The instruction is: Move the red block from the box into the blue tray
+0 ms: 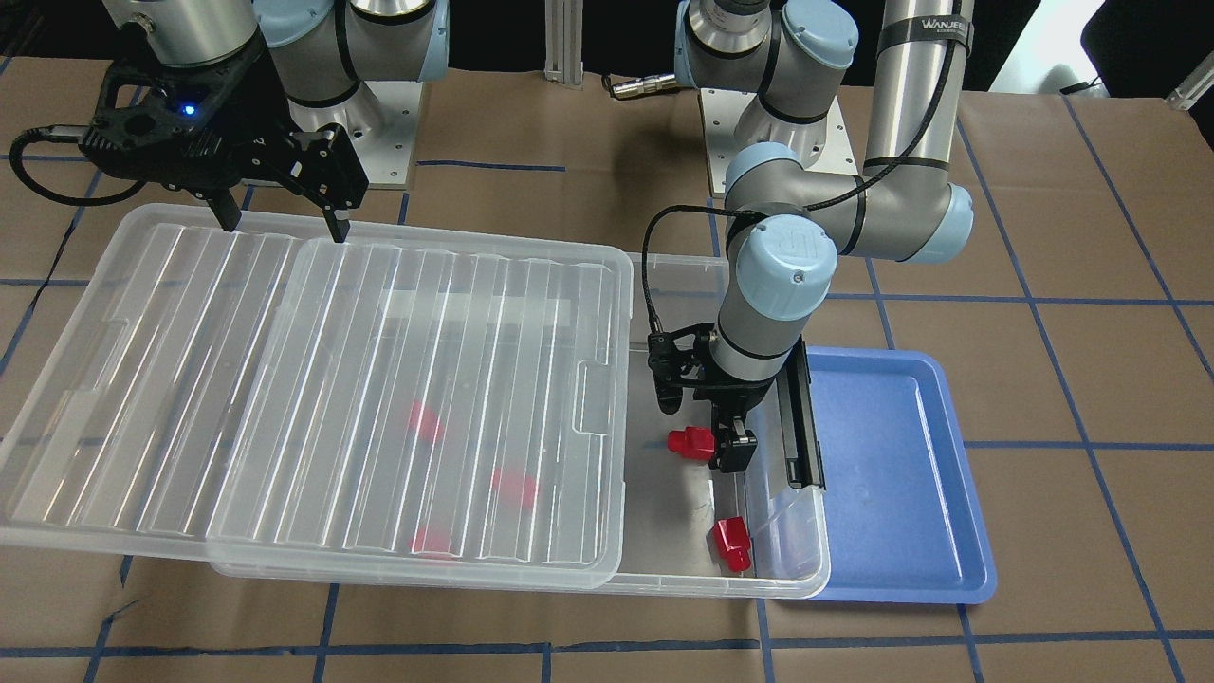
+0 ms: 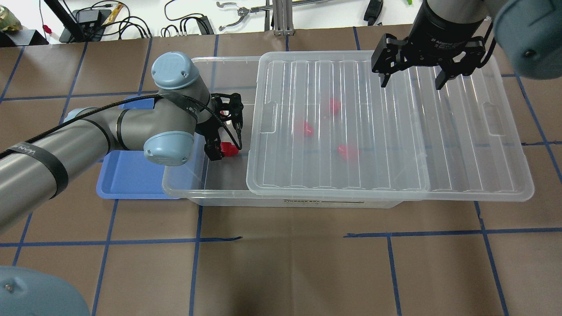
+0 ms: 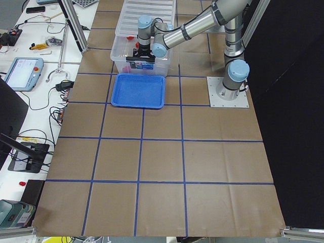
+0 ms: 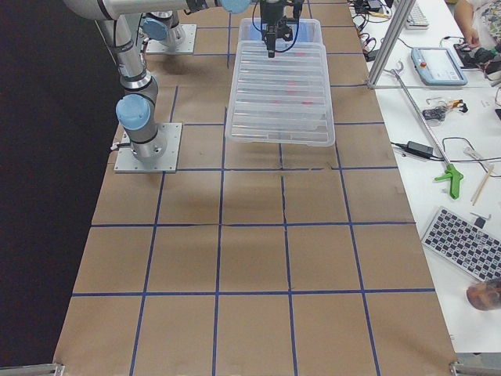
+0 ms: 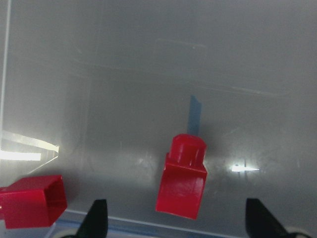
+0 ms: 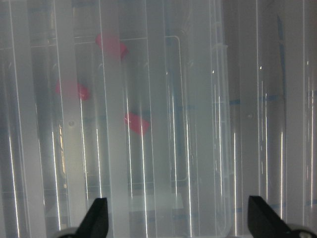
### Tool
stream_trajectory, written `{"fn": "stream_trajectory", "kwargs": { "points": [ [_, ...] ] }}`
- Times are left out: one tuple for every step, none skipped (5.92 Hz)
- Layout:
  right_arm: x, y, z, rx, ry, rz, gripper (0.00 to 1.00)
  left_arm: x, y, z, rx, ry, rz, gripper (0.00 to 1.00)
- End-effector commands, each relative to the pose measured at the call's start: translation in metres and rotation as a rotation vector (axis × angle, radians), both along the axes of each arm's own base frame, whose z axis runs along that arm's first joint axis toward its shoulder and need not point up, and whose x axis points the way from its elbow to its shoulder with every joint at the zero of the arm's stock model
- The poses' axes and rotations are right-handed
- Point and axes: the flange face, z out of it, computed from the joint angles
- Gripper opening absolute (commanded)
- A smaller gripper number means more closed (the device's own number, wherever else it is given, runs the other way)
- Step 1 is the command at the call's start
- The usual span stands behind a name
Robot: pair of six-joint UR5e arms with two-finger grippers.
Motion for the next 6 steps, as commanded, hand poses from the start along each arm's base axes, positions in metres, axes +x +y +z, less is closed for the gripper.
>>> {"fn": "stream_trajectory", "kwargs": {
  "points": [
    [-0.001,-0.001,-0.002,0.003,0.003,0.009,1.0,-0.001,-0.003,-0.021,0.036,-0.002,-0.002,0.97],
    [-0.002,-0.001,-0.002,0.005,0.001,0.008,1.0,-0.001,-0.003,-0.03,0.05,-0.003,-0.004,0.96],
    [-0.002,0.0,-0.002,0.006,0.003,0.006,1.0,-0.002,-0.003,-0.033,0.056,-0.004,-0.01,0.91],
    [-0.003,0.002,0.002,-0.003,0.004,0.005,1.0,-0.001,-0.004,-0.033,0.054,-0.005,-0.04,0.69],
    [-0.006,0.003,0.004,-0.005,0.03,0.004,1.0,-0.006,-0.002,-0.033,0.054,-0.005,-0.042,0.32],
    [-0.005,0.003,0.004,-0.008,0.028,0.004,1.0,-0.008,0.0,-0.028,0.049,-0.007,-0.051,0.21]
  ]
}}
